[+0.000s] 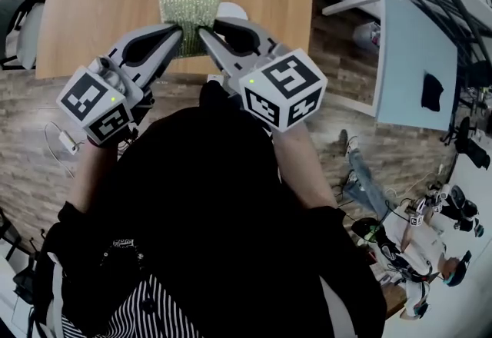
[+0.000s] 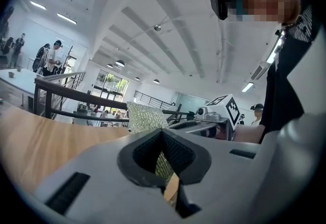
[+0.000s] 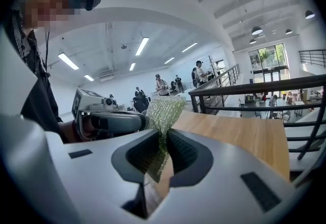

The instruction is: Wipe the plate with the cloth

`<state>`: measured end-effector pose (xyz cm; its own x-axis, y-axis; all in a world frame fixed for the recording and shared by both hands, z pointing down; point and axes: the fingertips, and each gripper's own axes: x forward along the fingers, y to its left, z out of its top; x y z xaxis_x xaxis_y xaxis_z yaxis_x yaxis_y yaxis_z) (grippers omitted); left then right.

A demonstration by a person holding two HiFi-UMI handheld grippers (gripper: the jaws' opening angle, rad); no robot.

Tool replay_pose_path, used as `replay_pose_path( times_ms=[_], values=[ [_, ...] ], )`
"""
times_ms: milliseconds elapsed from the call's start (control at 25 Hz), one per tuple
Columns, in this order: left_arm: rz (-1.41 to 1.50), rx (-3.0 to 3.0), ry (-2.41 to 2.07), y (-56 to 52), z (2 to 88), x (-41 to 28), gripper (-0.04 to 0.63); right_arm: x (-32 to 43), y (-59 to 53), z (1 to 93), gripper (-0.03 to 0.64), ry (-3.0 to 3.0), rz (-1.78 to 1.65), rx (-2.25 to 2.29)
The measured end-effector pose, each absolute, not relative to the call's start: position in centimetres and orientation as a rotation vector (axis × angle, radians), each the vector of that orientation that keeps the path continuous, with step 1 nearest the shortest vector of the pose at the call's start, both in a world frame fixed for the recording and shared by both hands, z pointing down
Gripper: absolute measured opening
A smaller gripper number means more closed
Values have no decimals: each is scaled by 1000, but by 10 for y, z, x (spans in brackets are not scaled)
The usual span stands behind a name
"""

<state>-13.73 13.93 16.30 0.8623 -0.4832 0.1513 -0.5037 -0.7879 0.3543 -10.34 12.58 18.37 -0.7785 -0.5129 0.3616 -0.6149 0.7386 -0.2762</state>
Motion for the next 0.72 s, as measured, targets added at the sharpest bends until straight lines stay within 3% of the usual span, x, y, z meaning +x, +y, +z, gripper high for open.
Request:
replay_pose_path(
  times_ms=[320,720],
  values=[
    [191,2598,-705,69,193,-87,-7,-59,51,216,43,-2670,670,834],
    [211,2489,-722,47,219,-110,-8,-85,28,242,43,-2624,736,712]
  ],
)
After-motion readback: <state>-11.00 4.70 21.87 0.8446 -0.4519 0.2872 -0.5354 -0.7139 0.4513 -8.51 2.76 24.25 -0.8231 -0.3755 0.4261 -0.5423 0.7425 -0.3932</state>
